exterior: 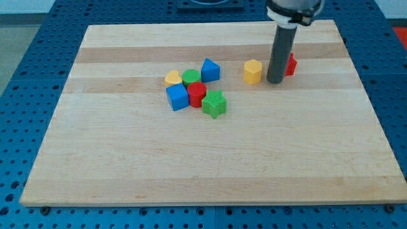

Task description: Move the yellow hexagon closer to the yellow heart

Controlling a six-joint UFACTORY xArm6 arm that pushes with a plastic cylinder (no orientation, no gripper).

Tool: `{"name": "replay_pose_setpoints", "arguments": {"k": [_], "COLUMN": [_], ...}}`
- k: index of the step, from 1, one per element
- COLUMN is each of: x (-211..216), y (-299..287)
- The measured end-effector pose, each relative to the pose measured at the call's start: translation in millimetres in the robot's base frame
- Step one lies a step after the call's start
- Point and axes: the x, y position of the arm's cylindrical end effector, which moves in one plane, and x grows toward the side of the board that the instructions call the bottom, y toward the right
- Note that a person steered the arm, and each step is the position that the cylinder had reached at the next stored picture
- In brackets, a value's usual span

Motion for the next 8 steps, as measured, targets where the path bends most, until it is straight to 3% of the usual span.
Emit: {"name": "replay_pose_setpoints", "arguments": {"k": [3,8], "x": [-1.2,-103.5], "y": [-32.0,-52.0]}}
